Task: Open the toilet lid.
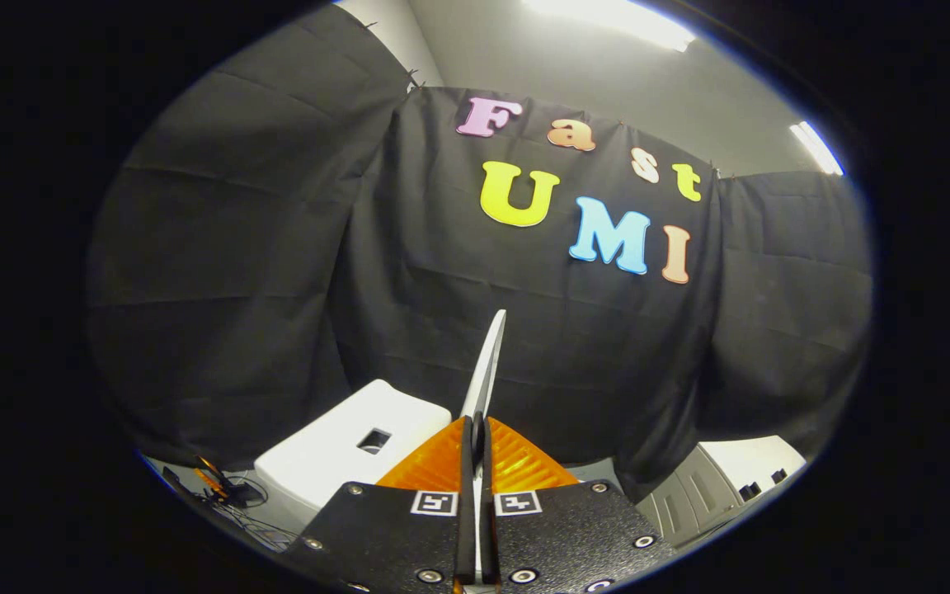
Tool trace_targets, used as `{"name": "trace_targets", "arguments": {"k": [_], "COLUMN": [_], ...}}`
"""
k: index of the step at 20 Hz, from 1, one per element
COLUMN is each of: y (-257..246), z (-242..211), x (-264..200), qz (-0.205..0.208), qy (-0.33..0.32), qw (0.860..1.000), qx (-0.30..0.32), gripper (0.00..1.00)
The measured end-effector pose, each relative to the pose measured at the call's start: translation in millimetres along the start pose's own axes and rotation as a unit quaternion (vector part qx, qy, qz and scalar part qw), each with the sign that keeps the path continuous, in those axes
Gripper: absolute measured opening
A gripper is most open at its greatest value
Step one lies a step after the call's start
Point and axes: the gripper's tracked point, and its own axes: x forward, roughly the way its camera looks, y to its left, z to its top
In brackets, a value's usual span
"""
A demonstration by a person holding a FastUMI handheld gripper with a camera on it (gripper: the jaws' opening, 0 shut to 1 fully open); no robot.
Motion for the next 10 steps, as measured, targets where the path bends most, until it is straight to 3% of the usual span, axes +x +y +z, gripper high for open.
{"name": "trace_targets", "arguments": {"k": [5, 10], "y": [44, 52], "z": [3, 3], "x": [5, 5], "qz": [0.061, 0.081], "qy": [-0.003, -0.015], "qw": [0.998, 0.997], "qx": [0.015, 0.003], "gripper": [0.03, 0.05]}}
